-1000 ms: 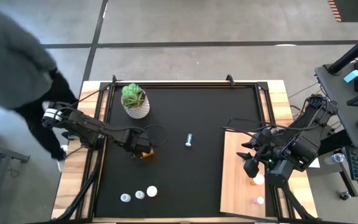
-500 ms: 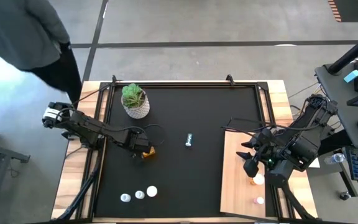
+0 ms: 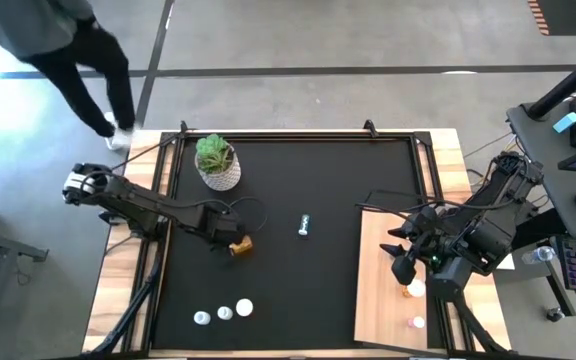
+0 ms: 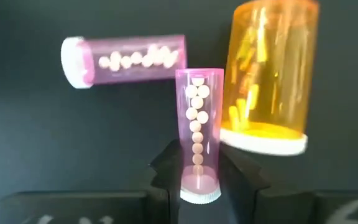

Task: Pick and place medicine bottles onto shelf by color
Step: Put the left pink pill bottle on the shelf aligned with the other pink pill bottle

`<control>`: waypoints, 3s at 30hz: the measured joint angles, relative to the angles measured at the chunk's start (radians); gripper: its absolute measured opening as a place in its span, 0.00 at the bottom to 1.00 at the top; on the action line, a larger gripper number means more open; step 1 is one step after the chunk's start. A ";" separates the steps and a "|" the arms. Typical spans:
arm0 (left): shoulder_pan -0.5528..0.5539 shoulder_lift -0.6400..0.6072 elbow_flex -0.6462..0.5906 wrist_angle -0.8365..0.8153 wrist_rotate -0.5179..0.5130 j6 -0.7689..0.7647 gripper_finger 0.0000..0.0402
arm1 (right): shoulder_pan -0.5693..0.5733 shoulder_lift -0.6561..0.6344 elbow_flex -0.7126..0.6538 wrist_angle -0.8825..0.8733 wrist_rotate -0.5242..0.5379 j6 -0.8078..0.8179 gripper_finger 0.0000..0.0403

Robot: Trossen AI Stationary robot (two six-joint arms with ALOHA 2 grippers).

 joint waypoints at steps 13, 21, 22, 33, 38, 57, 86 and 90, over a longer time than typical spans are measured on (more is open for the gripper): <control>0.004 -0.097 0.198 0.105 0.142 0.003 0.17 | -0.015 0.000 -0.001 0.165 0.177 -0.221 0.48; 0.021 -0.099 0.220 0.526 0.231 0.067 0.17 | -0.120 0.029 -0.002 0.385 0.182 -0.550 0.48; 0.021 -0.097 0.219 0.578 0.245 0.084 0.17 | -0.126 0.033 -0.002 0.403 0.181 -0.565 0.48; 0.031 -0.048 0.223 0.891 0.344 0.160 0.17 | -0.167 0.062 -0.009 0.754 0.160 -0.767 0.48; 0.021 -0.012 0.236 1.026 0.357 0.161 0.17 | -0.221 0.089 -0.009 0.898 0.047 -0.875 0.48; 0.006 0.086 0.312 1.090 0.287 0.219 0.17 | -0.433 0.113 -0.009 0.997 -0.395 -0.969 0.65; 0.006 0.083 0.312 1.106 0.204 0.299 0.17 | -0.478 0.133 -0.009 1.041 -0.430 -0.949 0.31; 0.006 0.082 0.312 1.110 0.205 0.299 0.17 | -0.478 0.133 -0.009 1.041 -0.429 -0.949 0.25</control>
